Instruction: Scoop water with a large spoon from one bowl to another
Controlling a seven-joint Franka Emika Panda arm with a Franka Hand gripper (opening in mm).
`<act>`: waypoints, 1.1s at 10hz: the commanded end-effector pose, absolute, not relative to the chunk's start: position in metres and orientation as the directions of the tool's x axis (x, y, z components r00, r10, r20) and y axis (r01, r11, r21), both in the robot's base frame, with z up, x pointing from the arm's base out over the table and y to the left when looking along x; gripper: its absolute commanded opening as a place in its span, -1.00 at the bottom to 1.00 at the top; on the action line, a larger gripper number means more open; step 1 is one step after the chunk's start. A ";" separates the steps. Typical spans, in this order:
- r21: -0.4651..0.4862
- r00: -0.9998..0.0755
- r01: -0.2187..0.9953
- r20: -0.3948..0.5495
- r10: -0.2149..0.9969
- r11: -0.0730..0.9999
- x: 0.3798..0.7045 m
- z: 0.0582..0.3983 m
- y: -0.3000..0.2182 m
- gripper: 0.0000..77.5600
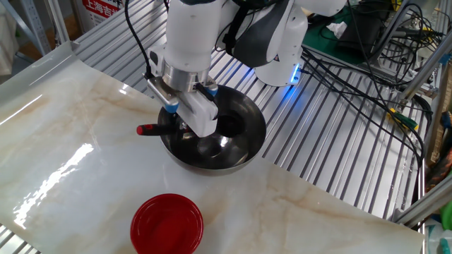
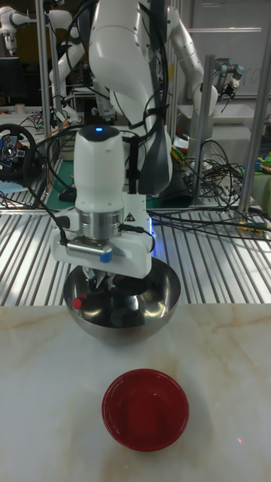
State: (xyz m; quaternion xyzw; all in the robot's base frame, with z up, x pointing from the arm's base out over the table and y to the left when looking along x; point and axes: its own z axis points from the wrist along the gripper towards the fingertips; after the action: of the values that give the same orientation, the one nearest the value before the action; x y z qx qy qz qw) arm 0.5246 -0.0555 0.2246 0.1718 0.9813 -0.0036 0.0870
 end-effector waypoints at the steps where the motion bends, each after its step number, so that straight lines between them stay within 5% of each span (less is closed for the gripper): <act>1: 0.027 -0.895 0.368 -0.259 0.362 0.929 0.533 0.241 -0.055 -0.97; 11: 0.060 -0.864 0.417 -0.284 0.416 0.907 0.552 0.270 -0.058 -0.97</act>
State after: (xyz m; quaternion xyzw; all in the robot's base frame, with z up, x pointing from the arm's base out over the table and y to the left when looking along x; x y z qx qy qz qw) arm 0.5472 -0.0569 0.2613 0.2114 0.9669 -0.0031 0.1432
